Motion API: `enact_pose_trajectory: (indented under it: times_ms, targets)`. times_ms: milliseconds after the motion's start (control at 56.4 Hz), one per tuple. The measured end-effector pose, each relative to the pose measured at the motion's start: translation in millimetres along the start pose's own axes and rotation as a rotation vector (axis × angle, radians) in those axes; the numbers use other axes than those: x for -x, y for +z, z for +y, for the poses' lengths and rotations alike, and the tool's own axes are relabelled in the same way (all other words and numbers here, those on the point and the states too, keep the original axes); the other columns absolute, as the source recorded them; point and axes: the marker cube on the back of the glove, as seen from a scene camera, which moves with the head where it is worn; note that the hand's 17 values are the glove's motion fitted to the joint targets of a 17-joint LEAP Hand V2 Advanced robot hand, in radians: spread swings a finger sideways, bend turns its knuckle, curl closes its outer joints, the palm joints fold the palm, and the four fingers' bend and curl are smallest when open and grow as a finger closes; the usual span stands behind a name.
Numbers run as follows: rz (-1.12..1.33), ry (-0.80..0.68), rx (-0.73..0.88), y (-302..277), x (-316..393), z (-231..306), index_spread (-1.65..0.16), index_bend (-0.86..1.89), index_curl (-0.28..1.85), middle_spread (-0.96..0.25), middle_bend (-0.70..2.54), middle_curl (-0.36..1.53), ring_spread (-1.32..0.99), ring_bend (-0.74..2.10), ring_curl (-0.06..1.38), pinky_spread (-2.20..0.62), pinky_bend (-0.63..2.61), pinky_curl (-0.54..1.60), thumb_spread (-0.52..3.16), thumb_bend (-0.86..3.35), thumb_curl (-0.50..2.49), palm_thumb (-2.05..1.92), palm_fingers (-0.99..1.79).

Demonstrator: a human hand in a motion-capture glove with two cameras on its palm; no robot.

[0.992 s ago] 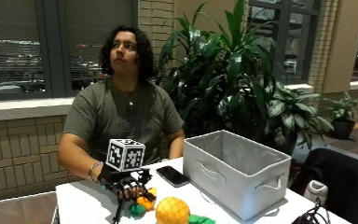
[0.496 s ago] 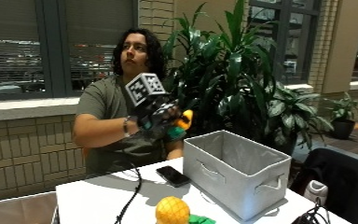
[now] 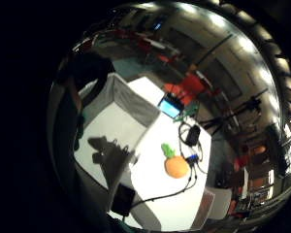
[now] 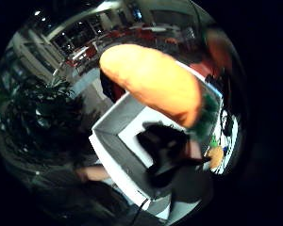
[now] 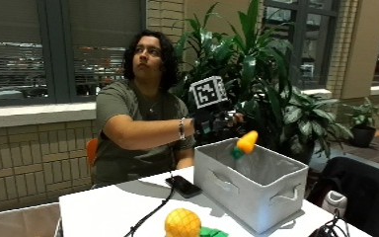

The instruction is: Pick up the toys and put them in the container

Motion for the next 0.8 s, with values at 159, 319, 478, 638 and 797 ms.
enact_pose_trajectory:
  times_ms: [159, 319, 478, 638, 797]
  targets:
    - [-0.032, 0.227, -0.068, 29.3, -76.7, 41.3, -0.39, 0.55, 0.31, -0.61, 1.33, 1.15, -0.77, 1.77, 1.11, -0.51, 1.64, 0.92, 1.07, -0.08, 0.19, -0.08, 0.04]
    - [-0.118, 0.513, 0.078, 101.8, -158.3, 97.7, -0.41, 0.69, 0.36, -0.49, 0.97, 0.97, -0.61, 1.49, 0.94, -0.42, 1.33, 0.73, 1.06, -0.07, 0.17, -0.10, 0.11]
    - [-0.021, 0.643, 0.342, 175.4, -184.3, 142.1, -0.41, 0.89, 0.43, -0.34, 0.64, 0.80, -0.45, 0.89, 0.75, -0.19, 0.99, 0.58, 1.09, -0.07, 0.17, -0.09, -0.27]
    - [-0.040, 0.692, 0.267, 201.2, -186.2, 157.3, -0.41, 0.71, 0.40, -0.25, 0.44, 0.68, -0.33, 0.54, 0.61, -0.06, 0.88, 0.50, 1.00, -0.08, 0.17, -0.10, -0.19]
    - [-0.009, 0.675, 0.051, 188.5, -189.9, 166.6, -0.40, 0.51, 0.30, -0.29, 0.45, 0.64, -0.41, 0.80, 0.56, -0.27, 1.03, 0.42, 1.24, 0.12, 0.24, 0.21, 0.76]
